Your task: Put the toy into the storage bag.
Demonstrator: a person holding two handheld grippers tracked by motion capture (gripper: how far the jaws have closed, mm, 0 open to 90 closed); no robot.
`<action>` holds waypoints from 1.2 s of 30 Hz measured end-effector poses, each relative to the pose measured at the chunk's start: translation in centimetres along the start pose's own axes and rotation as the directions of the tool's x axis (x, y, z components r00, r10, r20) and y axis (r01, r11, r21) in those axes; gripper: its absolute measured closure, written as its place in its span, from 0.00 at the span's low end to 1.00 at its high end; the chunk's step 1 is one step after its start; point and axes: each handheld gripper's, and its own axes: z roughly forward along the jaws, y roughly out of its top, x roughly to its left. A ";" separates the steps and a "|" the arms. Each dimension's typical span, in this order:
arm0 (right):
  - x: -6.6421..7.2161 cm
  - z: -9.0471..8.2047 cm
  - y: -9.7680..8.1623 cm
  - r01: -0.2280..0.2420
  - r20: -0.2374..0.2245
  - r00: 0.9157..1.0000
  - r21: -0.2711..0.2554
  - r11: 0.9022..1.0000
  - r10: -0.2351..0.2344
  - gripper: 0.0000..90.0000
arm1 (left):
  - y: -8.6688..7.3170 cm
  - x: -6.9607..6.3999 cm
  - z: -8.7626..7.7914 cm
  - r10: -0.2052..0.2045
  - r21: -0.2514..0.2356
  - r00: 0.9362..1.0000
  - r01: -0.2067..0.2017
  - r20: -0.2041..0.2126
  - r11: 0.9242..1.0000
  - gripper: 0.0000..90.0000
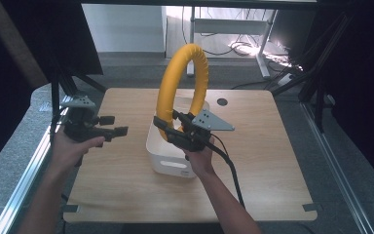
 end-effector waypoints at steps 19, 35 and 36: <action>0.1 0.4 -0.7 0.003 0.008 1.000 0.016 1.000 -0.003 0.56 | 6.7 -1.9 0.1 0.031 -0.008 0.997 -0.030 0.066 1.000 0.30; 0.1 0.8 -1.2 0.000 0.011 1.000 0.026 1.000 0.000 0.56 | 12.0 -4.7 1.3 0.069 0.011 0.994 -0.070 0.084 0.998 0.29; 0.1 0.9 -1.3 0.000 0.011 1.000 0.026 1.000 -0.001 0.56 | 12.6 -5.2 1.6 0.073 0.015 0.994 -0.075 0.084 0.997 0.29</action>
